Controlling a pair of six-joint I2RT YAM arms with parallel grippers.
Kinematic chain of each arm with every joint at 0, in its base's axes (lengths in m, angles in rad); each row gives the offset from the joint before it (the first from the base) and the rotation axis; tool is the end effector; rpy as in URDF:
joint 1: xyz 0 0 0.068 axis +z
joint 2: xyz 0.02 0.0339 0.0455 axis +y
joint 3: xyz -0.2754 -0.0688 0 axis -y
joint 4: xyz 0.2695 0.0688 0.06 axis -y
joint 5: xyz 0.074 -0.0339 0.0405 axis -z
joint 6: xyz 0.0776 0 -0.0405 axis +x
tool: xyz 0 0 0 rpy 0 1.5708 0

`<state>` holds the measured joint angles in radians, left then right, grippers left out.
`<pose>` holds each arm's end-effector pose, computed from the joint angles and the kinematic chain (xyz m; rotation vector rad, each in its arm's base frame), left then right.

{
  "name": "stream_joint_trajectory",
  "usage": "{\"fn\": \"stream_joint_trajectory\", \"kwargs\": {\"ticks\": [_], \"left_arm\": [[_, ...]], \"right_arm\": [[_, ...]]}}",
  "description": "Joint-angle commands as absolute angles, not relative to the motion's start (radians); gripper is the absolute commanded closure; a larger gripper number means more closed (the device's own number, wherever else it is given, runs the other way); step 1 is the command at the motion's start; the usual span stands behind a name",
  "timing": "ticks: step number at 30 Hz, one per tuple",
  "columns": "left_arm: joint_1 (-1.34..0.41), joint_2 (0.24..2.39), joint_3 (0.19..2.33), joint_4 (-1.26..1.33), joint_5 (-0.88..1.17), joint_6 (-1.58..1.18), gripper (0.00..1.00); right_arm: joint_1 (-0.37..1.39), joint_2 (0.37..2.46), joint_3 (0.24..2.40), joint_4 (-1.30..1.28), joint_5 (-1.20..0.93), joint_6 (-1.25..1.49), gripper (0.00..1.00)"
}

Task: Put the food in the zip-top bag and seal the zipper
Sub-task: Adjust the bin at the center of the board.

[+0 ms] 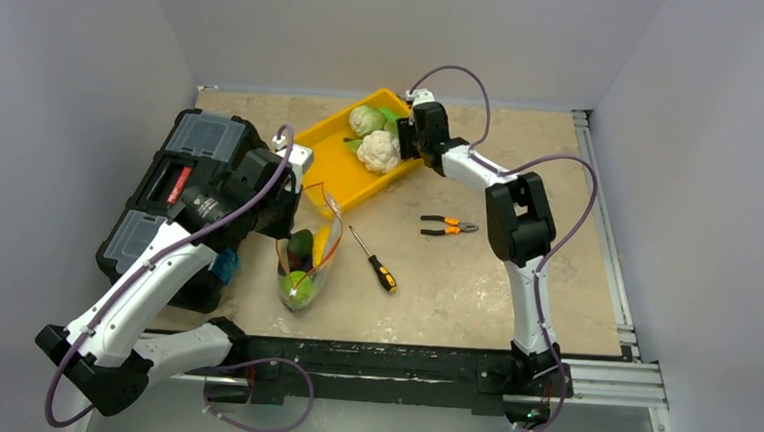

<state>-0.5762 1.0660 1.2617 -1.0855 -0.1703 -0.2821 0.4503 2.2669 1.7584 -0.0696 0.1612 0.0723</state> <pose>0.2036 -0.1166 0.3489 0.2856 2.4338 -0.1710 0.5342 0.2444 0.1637 -0.3103 2.1208 0.1325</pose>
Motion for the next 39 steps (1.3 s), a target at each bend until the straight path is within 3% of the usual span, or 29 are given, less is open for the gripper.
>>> {"fn": "stream_joint_trajectory", "kwargs": {"ticks": [1, 12, 20, 27, 32, 39], "left_arm": [[-0.571, 1.041, 1.268, -1.076, -0.144, -0.303, 1.00], [-0.572, 1.015, 1.256, -1.092, -0.147, -0.316, 1.00], [-0.571, 1.018, 1.425, -1.206, -0.231, -0.294, 1.00], [-0.572, 1.079, 1.502, -1.308, -0.331, -0.256, 1.00], [-0.572, 1.136, 1.449, -1.244, -0.225, -0.300, 1.00], [-0.575, 1.211, 1.318, -0.976, 0.190, -0.436, 1.00]], "right_arm": [[0.448, 2.251, 1.725, -0.261, 0.171, 0.124, 0.50], [0.487, 2.103, 1.548, -0.339, 0.201, 0.204, 0.48], [0.491, 2.068, 1.574, -0.321, 0.251, 0.205, 0.45], [0.490, 2.076, 1.612, -0.273, 0.265, 0.189, 0.34], [0.487, 2.079, 1.593, -0.202, 0.207, 0.160, 0.26], [0.484, 2.103, 1.580, -0.152, 0.199, 0.154, 0.26]]}}
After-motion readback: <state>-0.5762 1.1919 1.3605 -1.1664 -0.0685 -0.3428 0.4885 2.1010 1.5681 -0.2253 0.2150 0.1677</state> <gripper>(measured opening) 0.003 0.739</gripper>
